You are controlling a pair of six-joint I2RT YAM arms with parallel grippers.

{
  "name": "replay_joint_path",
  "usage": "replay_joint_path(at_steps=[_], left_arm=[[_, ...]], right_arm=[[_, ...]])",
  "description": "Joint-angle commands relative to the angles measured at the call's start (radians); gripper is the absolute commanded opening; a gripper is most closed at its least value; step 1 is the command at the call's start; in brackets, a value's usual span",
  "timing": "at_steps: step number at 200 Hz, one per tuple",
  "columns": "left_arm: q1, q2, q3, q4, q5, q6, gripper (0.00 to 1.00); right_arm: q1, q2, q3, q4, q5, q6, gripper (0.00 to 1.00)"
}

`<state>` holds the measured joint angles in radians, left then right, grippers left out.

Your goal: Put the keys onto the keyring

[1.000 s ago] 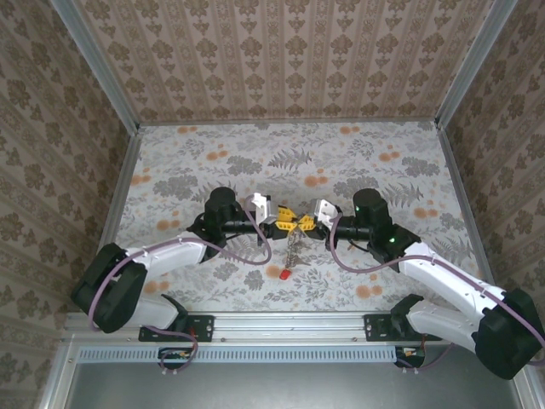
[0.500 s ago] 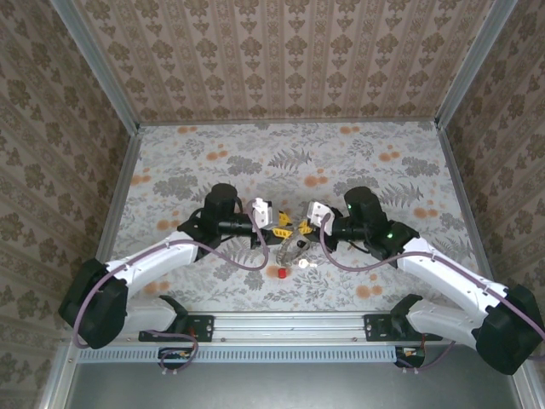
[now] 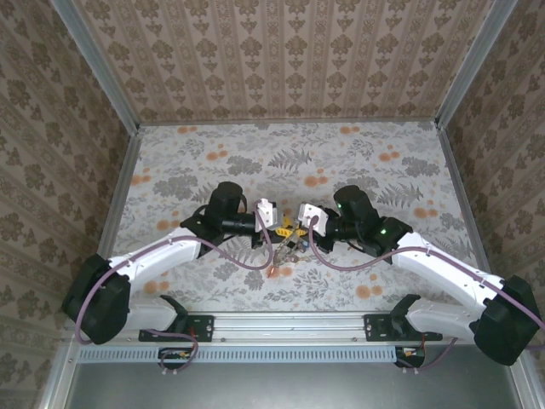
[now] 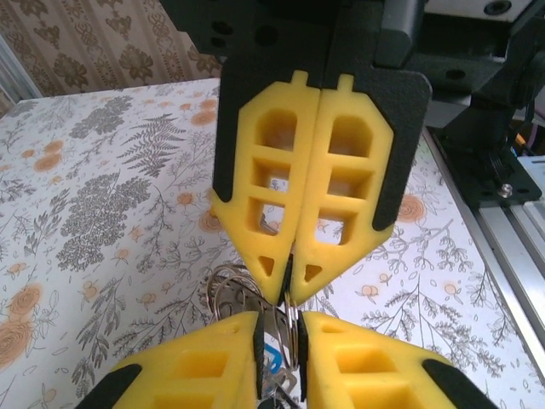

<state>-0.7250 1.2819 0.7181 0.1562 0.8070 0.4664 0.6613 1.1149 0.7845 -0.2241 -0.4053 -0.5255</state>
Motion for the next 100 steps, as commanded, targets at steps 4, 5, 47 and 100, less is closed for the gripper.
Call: replay_joint_path(at_steps=[4, 5, 47, 100], left_arm=[[-0.005, 0.016, 0.035, -0.049, -0.006, 0.055, 0.14], [-0.006, 0.016, 0.035, -0.050, -0.006, 0.055, 0.14], [-0.030, 0.044, 0.079, -0.147, -0.042, 0.114, 0.11], [-0.045, 0.060, 0.094, -0.173, -0.104, 0.121, 0.00]], right_arm=[[0.010, -0.001, 0.046, -0.013, 0.002, -0.020, 0.00], [0.010, -0.001, 0.047, -0.013, 0.002, -0.020, 0.00], [0.015, 0.003, 0.053, -0.011, -0.001, -0.021, 0.00], [0.018, -0.001, 0.044, 0.003, -0.005, -0.008, 0.00]])
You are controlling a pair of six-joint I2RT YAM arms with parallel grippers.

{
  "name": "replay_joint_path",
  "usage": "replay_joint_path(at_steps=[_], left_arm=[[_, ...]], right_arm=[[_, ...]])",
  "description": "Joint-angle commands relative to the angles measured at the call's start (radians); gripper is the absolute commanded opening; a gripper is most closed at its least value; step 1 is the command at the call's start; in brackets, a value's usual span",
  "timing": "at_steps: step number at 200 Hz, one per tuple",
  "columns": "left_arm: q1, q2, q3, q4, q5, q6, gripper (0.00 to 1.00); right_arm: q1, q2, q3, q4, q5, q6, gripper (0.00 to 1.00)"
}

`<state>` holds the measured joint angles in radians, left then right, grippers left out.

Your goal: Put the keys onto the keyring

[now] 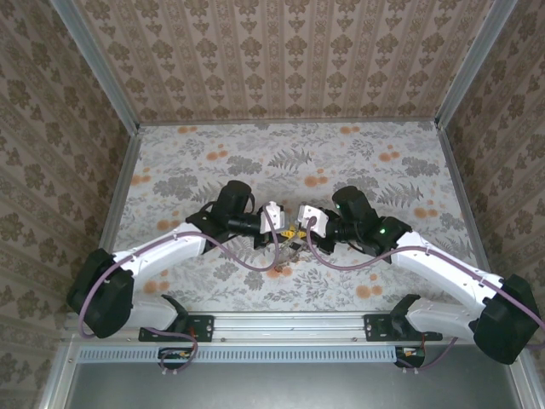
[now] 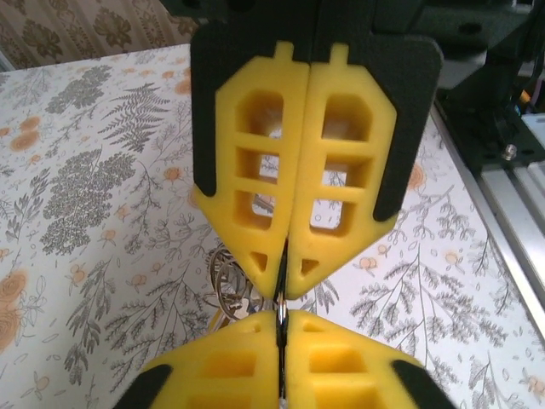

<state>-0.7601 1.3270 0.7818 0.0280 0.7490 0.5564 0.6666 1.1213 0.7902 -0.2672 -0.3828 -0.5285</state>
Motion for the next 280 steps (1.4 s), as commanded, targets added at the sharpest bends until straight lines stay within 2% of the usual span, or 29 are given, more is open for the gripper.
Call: replay_joint_path(at_steps=[1, 23, 44, 49, 78, 86, 122, 150, 166, 185, 210, 225, 257, 280], left_arm=[[-0.010, 0.014, 0.032, -0.046, -0.046, 0.031, 0.00], [-0.011, 0.008, 0.029, -0.040, -0.094, 0.017, 0.00], [-0.010, -0.025, -0.010, 0.026, -0.095, 0.013, 0.00], [-0.010, -0.035, -0.019, 0.045, -0.082, 0.012, 0.00], [0.013, -0.061, -0.014, 0.063, 0.002, -0.021, 0.00], [0.019, -0.068, -0.016, 0.077, 0.022, -0.032, 0.00], [0.058, -0.083, -0.041, 0.166, 0.104, -0.092, 0.00], [0.064, -0.073, -0.067, 0.217, 0.122, -0.095, 0.00], [0.067, -0.059, -0.074, 0.238, 0.139, -0.101, 0.00], [0.071, -0.045, -0.091, 0.306, 0.152, -0.138, 0.00], [0.081, -0.011, -0.145, 0.508, 0.180, -0.256, 0.00], [0.081, 0.011, -0.160, 0.571, 0.192, -0.294, 0.00], [0.084, 0.016, -0.162, 0.550, 0.205, -0.276, 0.00], [0.087, 0.010, -0.144, 0.464, 0.203, -0.225, 0.00]], right_arm=[[0.013, -0.008, 0.038, 0.046, -0.027, -0.004, 0.00], [0.012, -0.009, 0.032, 0.057, -0.037, 0.003, 0.00], [0.012, -0.011, 0.022, 0.072, -0.043, 0.015, 0.00], [0.010, -0.013, 0.015, 0.077, -0.043, 0.020, 0.00], [-0.037, -0.051, -0.043, 0.128, -0.122, 0.039, 0.19], [-0.051, -0.062, -0.055, 0.137, -0.144, 0.044, 0.22], [-0.087, -0.087, -0.076, 0.143, -0.217, 0.054, 0.23], [-0.089, -0.080, -0.089, 0.167, -0.220, 0.077, 0.24], [-0.089, -0.071, -0.100, 0.199, -0.216, 0.102, 0.28], [-0.089, -0.053, -0.125, 0.264, -0.201, 0.130, 0.30], [-0.090, -0.028, -0.147, 0.327, -0.197, 0.154, 0.30], [-0.096, -0.021, -0.165, 0.372, -0.197, 0.176, 0.30], [-0.115, -0.024, -0.181, 0.398, -0.215, 0.194, 0.31], [-0.135, -0.039, -0.191, 0.384, -0.225, 0.193, 0.31]])
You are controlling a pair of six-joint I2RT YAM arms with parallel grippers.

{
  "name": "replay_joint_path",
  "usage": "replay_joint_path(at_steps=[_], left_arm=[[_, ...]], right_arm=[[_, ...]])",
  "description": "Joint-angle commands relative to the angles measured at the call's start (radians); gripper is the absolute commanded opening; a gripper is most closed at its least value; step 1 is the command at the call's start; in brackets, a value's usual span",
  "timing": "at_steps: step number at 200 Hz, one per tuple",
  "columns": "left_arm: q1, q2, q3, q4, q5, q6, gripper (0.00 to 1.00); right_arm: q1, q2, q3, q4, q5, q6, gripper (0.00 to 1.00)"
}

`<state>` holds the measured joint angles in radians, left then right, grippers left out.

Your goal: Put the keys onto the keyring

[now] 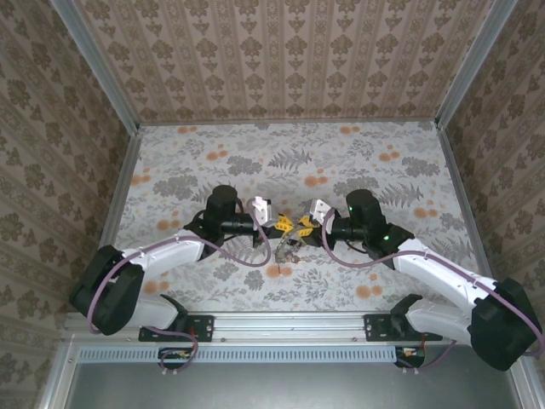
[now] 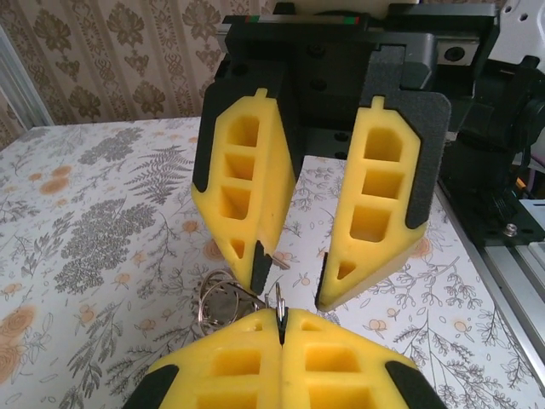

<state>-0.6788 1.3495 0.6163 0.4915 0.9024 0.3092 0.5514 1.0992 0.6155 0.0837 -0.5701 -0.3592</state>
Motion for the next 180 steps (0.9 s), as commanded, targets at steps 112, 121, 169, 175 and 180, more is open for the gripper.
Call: replay_joint_path(at_steps=[112, 121, 169, 175, 180], left_arm=[[0.021, -0.067, 0.104, -0.290, 0.148, 0.186, 0.00], [0.021, -0.070, 0.119, -0.344, 0.156, 0.218, 0.00], [0.022, -0.067, 0.190, -0.520, 0.194, 0.344, 0.00], [0.022, -0.065, 0.200, -0.541, 0.200, 0.361, 0.00], [0.021, -0.063, 0.207, -0.562, 0.203, 0.377, 0.00]], right_arm=[[-0.036, -0.001, 0.032, -0.137, -0.081, -0.241, 0.44], [-0.033, 0.013, 0.046, -0.163, -0.086, -0.282, 0.45], [-0.007, 0.109, 0.132, -0.275, -0.137, -0.430, 0.40], [-0.003, 0.122, 0.142, -0.282, -0.142, -0.436, 0.39], [-0.001, 0.133, 0.149, -0.290, -0.154, -0.441, 0.36]])
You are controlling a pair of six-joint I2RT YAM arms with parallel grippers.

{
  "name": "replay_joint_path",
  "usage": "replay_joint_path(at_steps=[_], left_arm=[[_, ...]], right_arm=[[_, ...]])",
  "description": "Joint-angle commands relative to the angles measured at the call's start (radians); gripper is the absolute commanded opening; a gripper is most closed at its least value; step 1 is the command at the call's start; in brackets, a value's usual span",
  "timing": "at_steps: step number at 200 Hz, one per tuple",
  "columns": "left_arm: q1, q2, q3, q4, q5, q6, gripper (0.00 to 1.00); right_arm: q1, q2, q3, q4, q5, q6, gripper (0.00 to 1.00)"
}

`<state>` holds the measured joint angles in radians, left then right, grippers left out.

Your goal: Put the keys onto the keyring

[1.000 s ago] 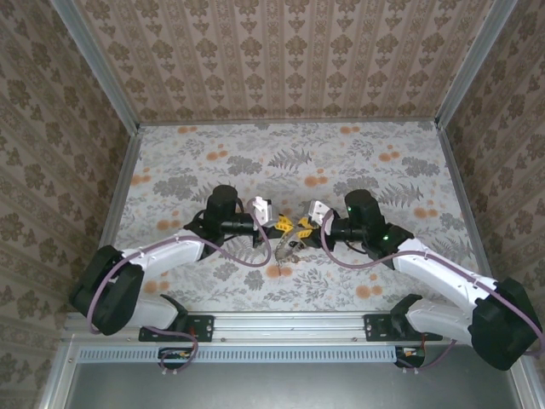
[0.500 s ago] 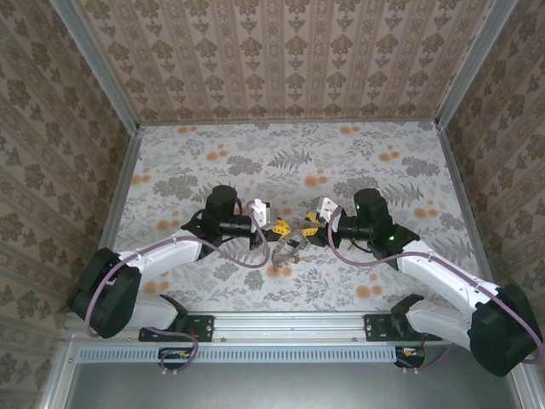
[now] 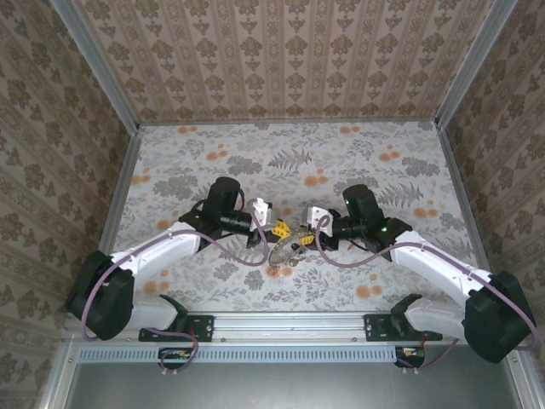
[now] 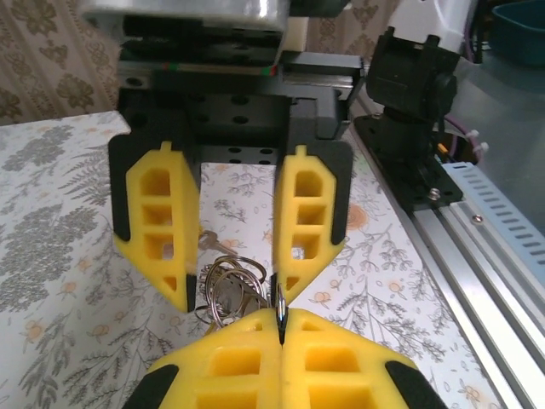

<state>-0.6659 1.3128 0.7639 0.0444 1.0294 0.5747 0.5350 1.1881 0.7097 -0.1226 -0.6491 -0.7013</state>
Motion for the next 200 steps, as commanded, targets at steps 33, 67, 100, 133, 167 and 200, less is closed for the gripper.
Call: replay_joint_path(at_steps=[33, 67, 100, 133, 167, 200], left_arm=[[0.011, -0.027, 0.100, -0.230, 0.080, 0.198, 0.00], [0.014, -0.030, 0.153, -0.414, 0.034, 0.347, 0.00], [0.025, -0.028, 0.188, -0.541, 0.010, 0.455, 0.00], [0.028, -0.027, 0.194, -0.595, 0.017, 0.518, 0.00], [0.023, -0.018, 0.201, -0.609, 0.014, 0.551, 0.00], [0.002, -0.012, 0.217, -0.641, -0.074, 0.578, 0.00]], right_arm=[[0.017, 0.078, 0.092, -0.136, -0.155, -0.124, 0.03], [0.017, 0.068, 0.109, -0.191, -0.198, -0.128, 0.00], [0.016, 0.053, 0.118, -0.197, -0.236, -0.104, 0.00], [0.009, 0.052, 0.134, -0.220, -0.241, -0.089, 0.00], [0.008, 0.053, 0.149, -0.232, -0.242, -0.061, 0.00], [0.008, 0.050, 0.172, -0.250, -0.223, -0.010, 0.00]])
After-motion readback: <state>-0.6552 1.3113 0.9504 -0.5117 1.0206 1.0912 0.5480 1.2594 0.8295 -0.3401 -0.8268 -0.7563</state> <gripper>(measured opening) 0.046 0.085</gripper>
